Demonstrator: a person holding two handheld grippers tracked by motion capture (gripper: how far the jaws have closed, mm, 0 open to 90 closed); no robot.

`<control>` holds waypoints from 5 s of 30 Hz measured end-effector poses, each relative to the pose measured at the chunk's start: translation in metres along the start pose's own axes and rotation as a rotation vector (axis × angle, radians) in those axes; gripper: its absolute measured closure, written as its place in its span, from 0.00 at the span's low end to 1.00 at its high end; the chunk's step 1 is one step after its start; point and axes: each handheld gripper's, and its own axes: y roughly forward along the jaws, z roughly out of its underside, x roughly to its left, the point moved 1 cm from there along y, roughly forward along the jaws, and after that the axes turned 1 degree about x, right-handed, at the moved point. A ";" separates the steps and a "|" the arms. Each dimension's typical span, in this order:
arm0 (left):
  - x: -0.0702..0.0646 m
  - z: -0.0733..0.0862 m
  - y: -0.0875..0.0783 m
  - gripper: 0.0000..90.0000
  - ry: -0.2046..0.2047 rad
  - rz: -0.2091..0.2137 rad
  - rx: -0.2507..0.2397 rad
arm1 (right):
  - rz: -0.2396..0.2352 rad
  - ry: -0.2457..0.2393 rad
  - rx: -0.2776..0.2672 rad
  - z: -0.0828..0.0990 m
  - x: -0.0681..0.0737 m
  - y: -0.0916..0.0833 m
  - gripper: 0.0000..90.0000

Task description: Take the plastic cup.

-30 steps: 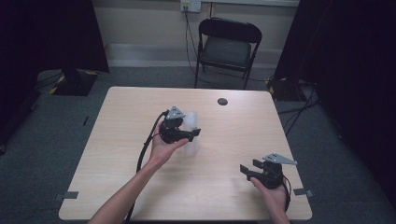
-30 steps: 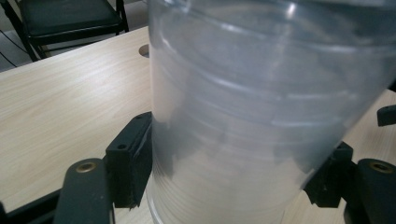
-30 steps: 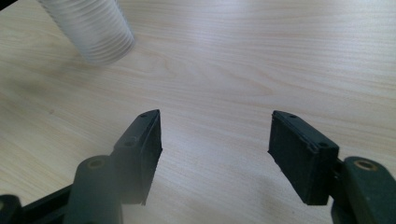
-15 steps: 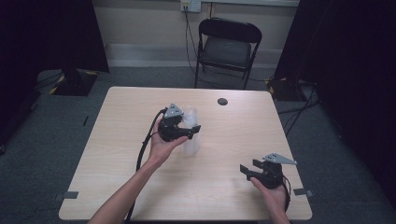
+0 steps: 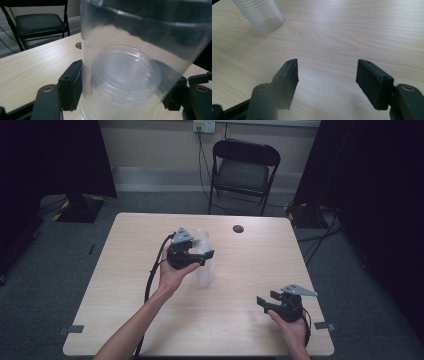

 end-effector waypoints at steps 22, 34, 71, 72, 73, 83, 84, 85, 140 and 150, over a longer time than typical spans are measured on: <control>-0.012 -0.013 -0.014 0.37 0.025 -0.007 -0.083 | -0.009 -0.009 -0.005 0.000 0.002 0.000 0.38; -0.013 -0.022 -0.032 0.37 0.033 -0.007 -0.128 | -0.007 -0.015 -0.012 0.000 0.003 0.000 0.37; -0.020 -0.003 -0.084 0.37 0.019 0.057 0.001 | -0.009 -0.052 -0.026 -0.003 0.013 -0.001 0.37; -0.021 0.000 -0.084 0.37 0.013 0.056 0.011 | -0.009 -0.056 -0.028 -0.003 0.013 -0.001 0.37; -0.022 0.003 -0.085 0.37 0.008 0.062 0.020 | -0.009 -0.059 -0.027 -0.003 0.014 -0.001 0.37; -0.027 0.034 -0.082 0.37 -0.073 0.111 0.084 | -0.040 -0.076 -0.035 -0.004 0.023 0.000 0.38; -0.028 0.035 -0.081 0.37 -0.074 0.109 0.096 | -0.033 -0.074 -0.040 -0.004 0.025 0.000 0.39; -0.029 0.037 -0.080 0.37 -0.072 0.110 0.094 | -0.032 -0.072 -0.045 -0.004 0.026 0.000 0.40; -0.039 0.069 -0.064 0.40 -0.534 0.406 0.137 | -0.293 -0.485 -0.366 -0.026 0.145 0.017 0.80; -0.050 0.066 -0.062 0.40 -0.552 0.427 0.119 | -0.271 -0.488 -0.404 -0.028 0.147 0.018 0.80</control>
